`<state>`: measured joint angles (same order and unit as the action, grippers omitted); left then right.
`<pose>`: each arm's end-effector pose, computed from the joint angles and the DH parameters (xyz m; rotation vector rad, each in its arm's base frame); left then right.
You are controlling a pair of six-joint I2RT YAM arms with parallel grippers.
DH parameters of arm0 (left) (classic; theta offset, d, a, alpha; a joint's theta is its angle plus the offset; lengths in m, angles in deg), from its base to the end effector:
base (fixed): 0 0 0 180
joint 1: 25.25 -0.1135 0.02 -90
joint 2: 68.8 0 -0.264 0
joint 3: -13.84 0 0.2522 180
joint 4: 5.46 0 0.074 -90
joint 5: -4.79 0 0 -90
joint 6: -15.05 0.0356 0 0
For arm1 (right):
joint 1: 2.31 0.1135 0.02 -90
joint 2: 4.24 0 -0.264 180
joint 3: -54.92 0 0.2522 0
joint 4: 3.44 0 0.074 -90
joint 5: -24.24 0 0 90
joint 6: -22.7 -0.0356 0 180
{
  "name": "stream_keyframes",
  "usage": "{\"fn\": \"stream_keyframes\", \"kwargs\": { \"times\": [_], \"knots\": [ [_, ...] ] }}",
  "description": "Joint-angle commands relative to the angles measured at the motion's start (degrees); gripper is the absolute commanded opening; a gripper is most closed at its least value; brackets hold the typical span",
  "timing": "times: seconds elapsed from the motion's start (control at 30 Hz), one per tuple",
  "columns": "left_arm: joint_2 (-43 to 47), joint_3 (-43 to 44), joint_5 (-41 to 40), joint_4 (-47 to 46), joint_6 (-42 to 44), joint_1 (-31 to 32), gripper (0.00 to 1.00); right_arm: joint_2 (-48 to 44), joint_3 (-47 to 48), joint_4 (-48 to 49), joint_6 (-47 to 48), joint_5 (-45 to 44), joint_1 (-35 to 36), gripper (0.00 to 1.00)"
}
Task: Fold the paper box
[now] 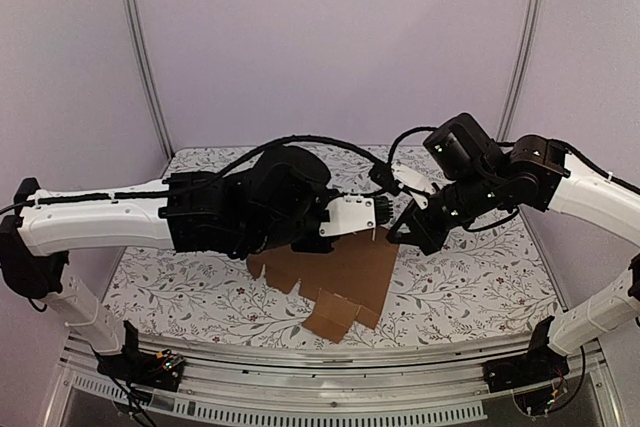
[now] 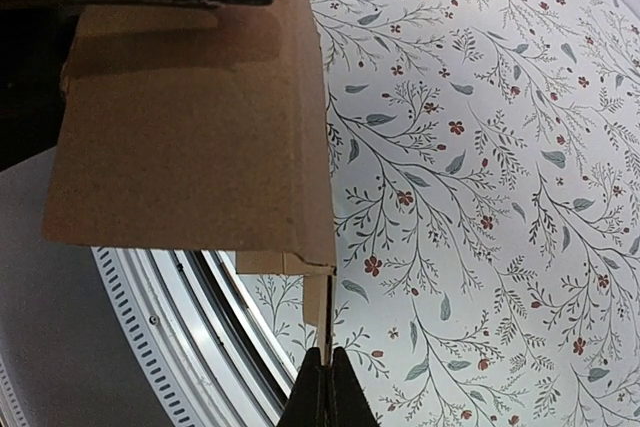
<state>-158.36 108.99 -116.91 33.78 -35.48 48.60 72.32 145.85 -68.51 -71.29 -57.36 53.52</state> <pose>0.1169 -0.3365 0.3443 1.5385 1.3846 0.2311 0.1485 0.2281 0.3483 -1.1743 2.2633 0.6161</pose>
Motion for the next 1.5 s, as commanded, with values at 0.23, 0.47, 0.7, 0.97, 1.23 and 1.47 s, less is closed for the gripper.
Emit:
{"fn": "stream_keyframes", "kwargs": {
  "times": [0.23,0.47,0.7,0.97,1.23,1.47],
  "knots": [
    [-1.1,1.2,2.4,2.2,-0.6,-1.2,0.00,-1.6,-0.6,2.0,-0.4,-0.7,0.5,0.00],
    [1.7,-0.5,3.6,2.0,-3.7,-2.9,0.00,-3.7,-0.7,3.2,-1.4,-5.5,0.5,0.25],
    [6.2,-2.0,7.0,2.2,-11.8,-6.5,0.00,-8.7,-0.3,4.4,1.0,-10.2,0.5,0.68],
    [13.0,-8.4,13.6,-0.1,-25.0,-12.6,0.00,-11.5,-2.7,8.4,7.0,-9.6,0.4,0.82],
    [20.6,-20.4,16.1,-8.0,-37.0,-16.0,0.00,-9.9,-4.9,14.4,11.7,-3.9,0.3,0.83],
    [25.8,-30.7,15.5,-15.1,-45.7,-16.5,0.00,-1.8,-2.1,15.7,11.4,6.1,-4.7,0.81]
  ]
}}
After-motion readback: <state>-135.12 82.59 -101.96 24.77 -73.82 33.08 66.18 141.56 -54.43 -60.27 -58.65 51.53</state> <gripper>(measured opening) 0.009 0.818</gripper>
